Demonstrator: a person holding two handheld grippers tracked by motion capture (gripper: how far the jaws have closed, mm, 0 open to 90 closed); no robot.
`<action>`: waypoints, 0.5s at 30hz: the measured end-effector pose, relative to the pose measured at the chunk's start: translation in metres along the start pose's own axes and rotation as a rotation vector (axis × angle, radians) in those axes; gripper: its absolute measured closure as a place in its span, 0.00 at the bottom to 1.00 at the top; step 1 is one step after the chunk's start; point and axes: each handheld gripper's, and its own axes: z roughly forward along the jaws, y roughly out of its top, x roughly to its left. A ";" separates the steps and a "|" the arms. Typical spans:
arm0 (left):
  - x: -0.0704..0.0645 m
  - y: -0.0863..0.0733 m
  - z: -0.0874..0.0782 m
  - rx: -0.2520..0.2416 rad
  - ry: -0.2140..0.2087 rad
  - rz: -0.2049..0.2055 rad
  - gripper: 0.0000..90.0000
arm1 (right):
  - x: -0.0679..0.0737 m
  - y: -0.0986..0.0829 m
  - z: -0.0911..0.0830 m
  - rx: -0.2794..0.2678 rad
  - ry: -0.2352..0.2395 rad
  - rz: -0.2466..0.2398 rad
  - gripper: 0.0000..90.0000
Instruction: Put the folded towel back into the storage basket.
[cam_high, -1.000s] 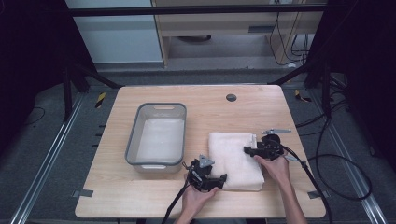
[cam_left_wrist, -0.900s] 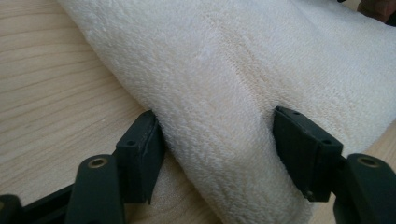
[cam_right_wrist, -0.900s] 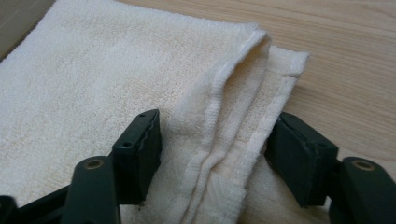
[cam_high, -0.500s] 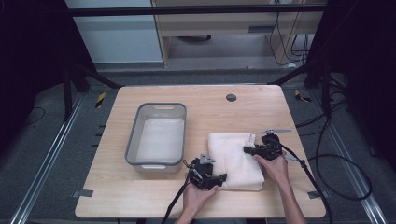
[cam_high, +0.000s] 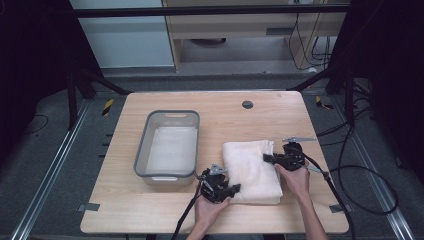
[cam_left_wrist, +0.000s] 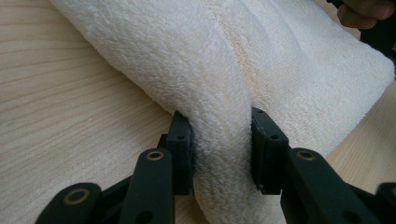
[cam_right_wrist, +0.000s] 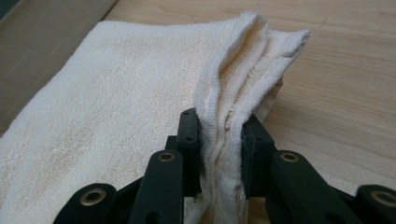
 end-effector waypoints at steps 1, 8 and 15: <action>0.000 -0.001 -0.001 -0.004 0.000 0.003 0.73 | 0.001 0.001 -0.002 -0.008 0.005 -0.001 0.82; 0.000 -0.002 -0.009 -0.037 -0.010 0.005 0.73 | 0.010 0.005 -0.019 -0.063 0.033 -0.019 0.82; -0.005 0.003 -0.023 -0.075 -0.035 0.023 0.73 | 0.017 0.010 -0.036 -0.105 0.055 -0.034 0.82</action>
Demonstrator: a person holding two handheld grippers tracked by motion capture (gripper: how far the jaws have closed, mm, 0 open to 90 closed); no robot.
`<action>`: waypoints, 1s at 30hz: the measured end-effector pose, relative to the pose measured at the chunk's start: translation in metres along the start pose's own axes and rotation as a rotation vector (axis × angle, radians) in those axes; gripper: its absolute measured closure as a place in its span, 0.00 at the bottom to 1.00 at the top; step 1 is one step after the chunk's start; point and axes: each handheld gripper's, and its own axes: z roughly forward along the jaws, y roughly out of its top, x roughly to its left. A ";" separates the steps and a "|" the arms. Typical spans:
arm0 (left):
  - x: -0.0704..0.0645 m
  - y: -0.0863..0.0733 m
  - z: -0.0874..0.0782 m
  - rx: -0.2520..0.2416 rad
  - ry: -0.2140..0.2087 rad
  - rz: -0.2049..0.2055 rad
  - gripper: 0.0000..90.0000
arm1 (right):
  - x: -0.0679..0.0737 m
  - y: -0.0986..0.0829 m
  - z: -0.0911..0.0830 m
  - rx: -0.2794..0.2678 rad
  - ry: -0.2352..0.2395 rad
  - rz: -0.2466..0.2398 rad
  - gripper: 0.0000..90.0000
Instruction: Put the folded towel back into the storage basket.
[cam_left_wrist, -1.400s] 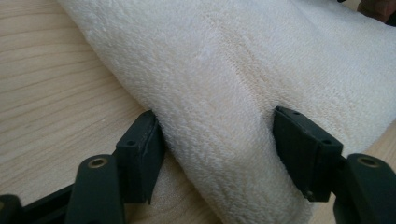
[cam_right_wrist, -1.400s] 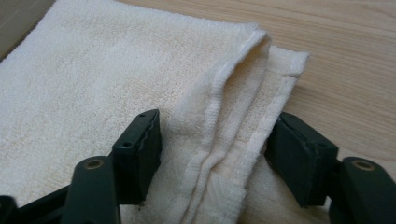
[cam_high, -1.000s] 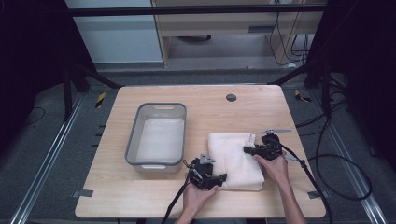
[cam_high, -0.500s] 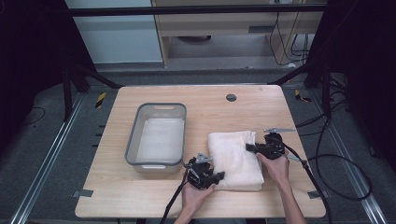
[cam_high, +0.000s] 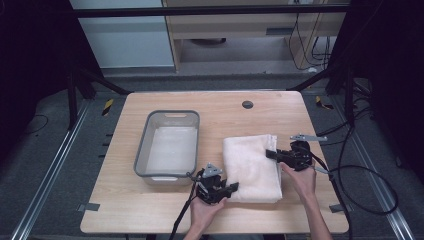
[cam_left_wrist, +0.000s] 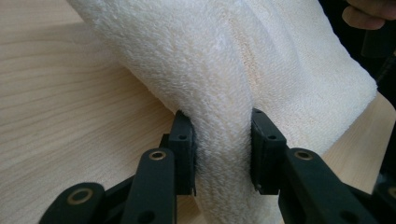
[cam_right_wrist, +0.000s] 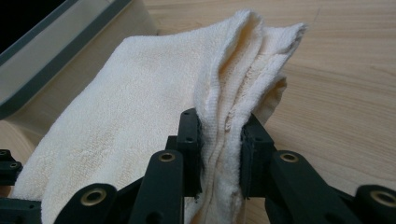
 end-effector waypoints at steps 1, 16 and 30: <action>0.000 0.000 0.000 0.000 0.000 0.000 0.73 | 0.000 0.000 0.000 0.000 0.000 0.000 0.82; -0.009 0.020 -0.023 -0.047 0.007 0.061 0.73 | 0.017 0.017 -0.024 -0.094 0.014 -0.042 0.82; -0.014 0.046 -0.056 -0.102 0.030 0.119 0.74 | 0.039 0.037 -0.036 -0.188 0.019 -0.074 0.82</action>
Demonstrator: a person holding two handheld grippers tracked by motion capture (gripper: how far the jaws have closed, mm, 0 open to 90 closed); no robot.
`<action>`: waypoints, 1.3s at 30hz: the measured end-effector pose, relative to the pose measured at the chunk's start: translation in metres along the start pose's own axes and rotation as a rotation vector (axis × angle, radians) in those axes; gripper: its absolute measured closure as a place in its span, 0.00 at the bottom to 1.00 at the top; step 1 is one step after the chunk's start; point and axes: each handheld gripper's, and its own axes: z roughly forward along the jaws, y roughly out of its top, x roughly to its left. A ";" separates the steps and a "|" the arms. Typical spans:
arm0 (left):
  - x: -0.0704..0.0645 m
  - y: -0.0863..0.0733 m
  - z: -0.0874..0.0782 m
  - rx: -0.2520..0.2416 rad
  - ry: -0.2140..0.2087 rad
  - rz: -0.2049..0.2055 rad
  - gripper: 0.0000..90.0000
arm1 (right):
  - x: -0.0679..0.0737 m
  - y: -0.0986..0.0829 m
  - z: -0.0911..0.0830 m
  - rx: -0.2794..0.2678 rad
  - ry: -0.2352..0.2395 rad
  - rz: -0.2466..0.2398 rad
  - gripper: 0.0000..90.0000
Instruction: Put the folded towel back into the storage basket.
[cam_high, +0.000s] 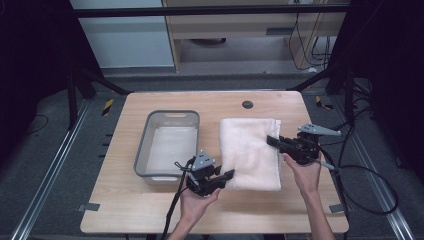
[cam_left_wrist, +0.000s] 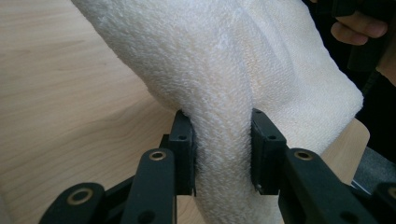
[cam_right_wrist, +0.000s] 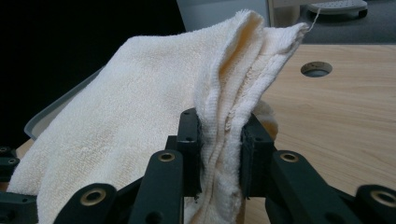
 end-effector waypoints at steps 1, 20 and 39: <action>0.000 0.002 -0.002 -0.004 0.004 0.004 0.74 | 0.001 0.001 0.000 -0.006 0.001 -0.001 0.82; 0.013 0.025 -0.038 -0.055 0.047 0.049 0.74 | 0.030 0.030 0.010 -0.088 0.025 -0.037 0.82; 0.032 0.031 -0.063 -0.089 0.080 0.057 0.74 | 0.056 0.047 0.028 -0.119 0.027 -0.076 0.82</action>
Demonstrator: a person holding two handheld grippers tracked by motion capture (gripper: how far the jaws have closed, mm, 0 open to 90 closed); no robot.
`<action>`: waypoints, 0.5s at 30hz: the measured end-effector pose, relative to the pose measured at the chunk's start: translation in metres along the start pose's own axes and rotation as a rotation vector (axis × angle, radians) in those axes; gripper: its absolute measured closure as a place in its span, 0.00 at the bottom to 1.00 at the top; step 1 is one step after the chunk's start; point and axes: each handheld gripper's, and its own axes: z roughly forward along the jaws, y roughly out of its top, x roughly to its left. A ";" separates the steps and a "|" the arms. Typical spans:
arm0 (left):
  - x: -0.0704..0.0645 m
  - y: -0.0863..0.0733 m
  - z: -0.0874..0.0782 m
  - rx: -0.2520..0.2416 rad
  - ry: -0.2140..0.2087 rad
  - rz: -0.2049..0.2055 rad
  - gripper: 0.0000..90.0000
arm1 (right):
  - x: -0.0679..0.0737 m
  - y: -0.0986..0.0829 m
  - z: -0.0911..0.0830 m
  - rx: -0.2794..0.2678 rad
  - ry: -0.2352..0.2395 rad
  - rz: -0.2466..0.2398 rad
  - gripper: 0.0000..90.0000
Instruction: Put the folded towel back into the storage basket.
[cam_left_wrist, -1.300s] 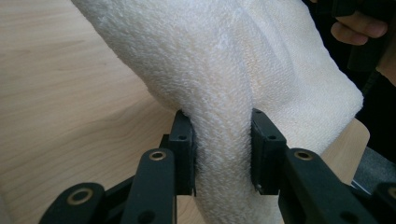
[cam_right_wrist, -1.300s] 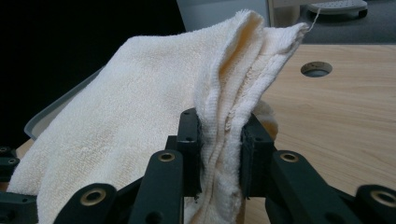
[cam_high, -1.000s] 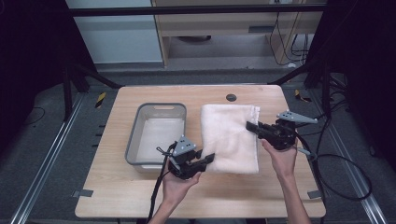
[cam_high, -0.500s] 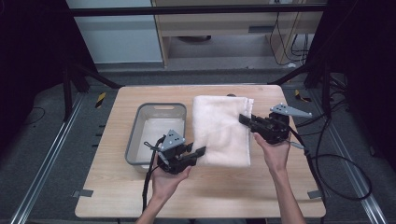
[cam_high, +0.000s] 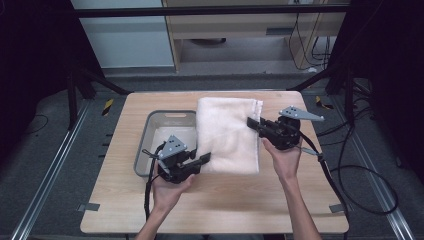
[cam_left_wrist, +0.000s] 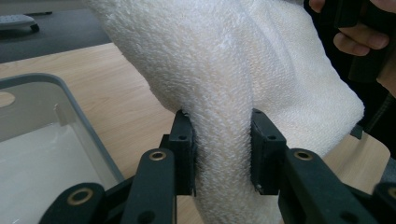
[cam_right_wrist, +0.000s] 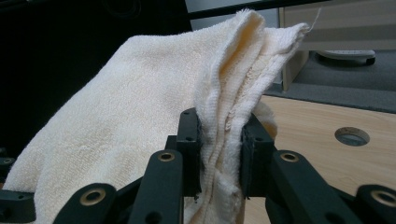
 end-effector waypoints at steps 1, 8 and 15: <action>0.002 0.000 -0.002 -0.003 0.006 -0.001 0.74 | 0.003 0.002 0.003 -0.004 0.000 -0.006 0.82; 0.010 0.000 -0.011 -0.019 0.020 -0.007 0.74 | 0.014 0.006 0.012 -0.014 0.007 -0.014 0.82; 0.023 -0.002 -0.023 -0.034 0.035 -0.023 0.74 | 0.026 0.011 0.024 -0.005 0.011 -0.032 0.82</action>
